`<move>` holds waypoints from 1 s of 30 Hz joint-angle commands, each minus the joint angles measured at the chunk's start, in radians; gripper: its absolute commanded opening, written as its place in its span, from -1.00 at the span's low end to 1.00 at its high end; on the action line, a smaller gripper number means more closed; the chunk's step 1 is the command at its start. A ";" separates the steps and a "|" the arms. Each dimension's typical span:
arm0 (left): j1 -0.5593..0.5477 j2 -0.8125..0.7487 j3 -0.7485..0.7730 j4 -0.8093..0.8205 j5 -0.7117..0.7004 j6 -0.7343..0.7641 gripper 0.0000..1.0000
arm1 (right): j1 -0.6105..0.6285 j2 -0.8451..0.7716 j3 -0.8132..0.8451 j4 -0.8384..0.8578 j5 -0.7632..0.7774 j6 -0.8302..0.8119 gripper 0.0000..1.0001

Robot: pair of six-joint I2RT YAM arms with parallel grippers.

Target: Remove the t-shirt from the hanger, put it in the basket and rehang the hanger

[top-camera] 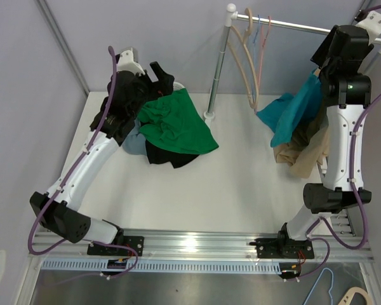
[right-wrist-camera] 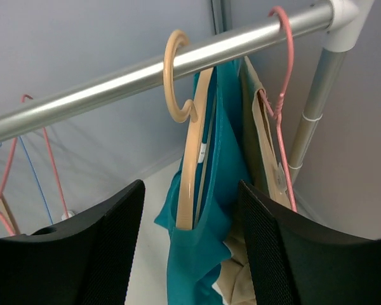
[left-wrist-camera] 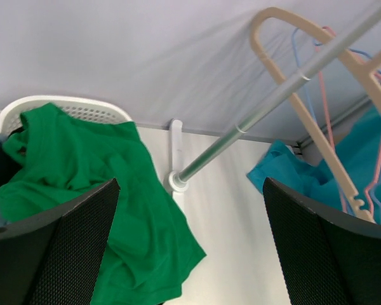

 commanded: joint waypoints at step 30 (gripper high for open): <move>-0.026 0.143 0.077 0.106 0.086 0.137 0.99 | -0.071 0.321 0.217 0.112 -0.010 -0.056 -1.00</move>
